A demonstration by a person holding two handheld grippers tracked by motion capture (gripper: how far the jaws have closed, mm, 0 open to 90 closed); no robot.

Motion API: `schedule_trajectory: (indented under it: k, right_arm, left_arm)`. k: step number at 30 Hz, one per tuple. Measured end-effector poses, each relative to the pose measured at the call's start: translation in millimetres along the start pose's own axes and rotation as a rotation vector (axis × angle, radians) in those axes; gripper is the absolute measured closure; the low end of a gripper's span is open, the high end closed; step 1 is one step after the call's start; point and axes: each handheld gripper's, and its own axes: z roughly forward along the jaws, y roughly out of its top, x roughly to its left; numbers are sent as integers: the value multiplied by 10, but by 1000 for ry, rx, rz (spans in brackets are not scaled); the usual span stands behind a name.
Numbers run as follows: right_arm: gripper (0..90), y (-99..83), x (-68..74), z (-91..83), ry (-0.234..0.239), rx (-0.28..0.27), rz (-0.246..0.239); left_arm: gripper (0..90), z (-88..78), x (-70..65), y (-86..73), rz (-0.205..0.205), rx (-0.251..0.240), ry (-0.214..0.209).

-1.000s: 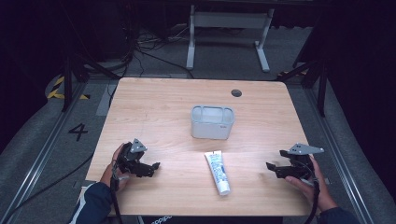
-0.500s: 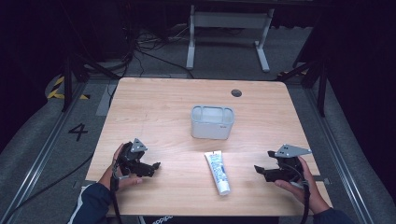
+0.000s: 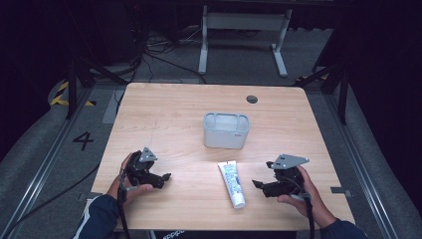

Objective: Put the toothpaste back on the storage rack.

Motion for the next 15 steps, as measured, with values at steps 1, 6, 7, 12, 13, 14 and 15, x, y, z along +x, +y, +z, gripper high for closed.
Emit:
schedule_trajectory:
  k: [1,6,7,12,13,14,15]
  right_arm:
    - [191,39,45,28,0,4,-11]
    - [195,158,176,127,26,23,-36]
    - [195,181,202,163,34,30,-44]
    - [195,247,281,271,49,51,-47]
    - [195,279,320,306,51,59,-47]
    - [195,290,336,319,48,64,-47]
    - [195,306,350,333,49,67,-51]
  left_arm:
    - [0,0,0,0,0,0,0]
    - [0,0,0,0,1,0,0]
    - [0,0,0,0,0,0,0]
    - [0,0,0,0,0,0,0]
    - [0,-1,0,0,0,0,0]
    - [0,-1,0,0,0,0,0]
    - [0,0,0,0,0,0,0]
